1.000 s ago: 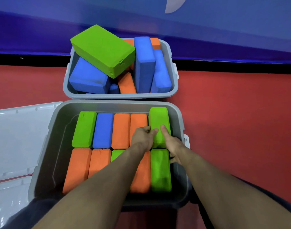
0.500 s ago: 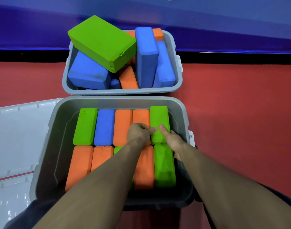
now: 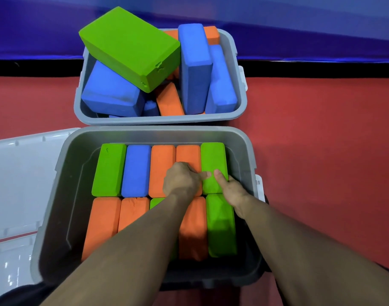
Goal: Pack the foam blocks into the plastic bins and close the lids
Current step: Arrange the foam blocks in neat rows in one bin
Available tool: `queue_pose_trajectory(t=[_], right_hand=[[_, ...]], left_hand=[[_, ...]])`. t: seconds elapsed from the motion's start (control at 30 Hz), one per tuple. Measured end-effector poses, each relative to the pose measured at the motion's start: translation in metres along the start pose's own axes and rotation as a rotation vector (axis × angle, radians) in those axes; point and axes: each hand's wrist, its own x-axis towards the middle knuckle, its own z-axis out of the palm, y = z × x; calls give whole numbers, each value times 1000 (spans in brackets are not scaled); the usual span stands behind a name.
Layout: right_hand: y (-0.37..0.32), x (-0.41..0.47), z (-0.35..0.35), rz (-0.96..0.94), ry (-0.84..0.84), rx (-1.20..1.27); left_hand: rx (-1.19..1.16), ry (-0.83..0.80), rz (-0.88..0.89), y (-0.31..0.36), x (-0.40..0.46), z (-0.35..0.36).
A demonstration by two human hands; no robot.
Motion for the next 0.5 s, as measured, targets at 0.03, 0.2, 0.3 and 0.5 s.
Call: queue_pose_trajectory(t=[0.03,0.2,0.3,0.5], right_hand=[[0,0,-2,2,-6,-21],[-3,-12,-6,-59,10,-112],[-9,-20,3,-67,98,-196],[-14,-87,32,-66,225,-535]], left_hand=[[-2,-5,-5,-1,1,0],[-121,-186,69,-11,-7,-6],[-302,-342,88,-17,-26,-29],[-283,-71,133,-56,-50,-102]])
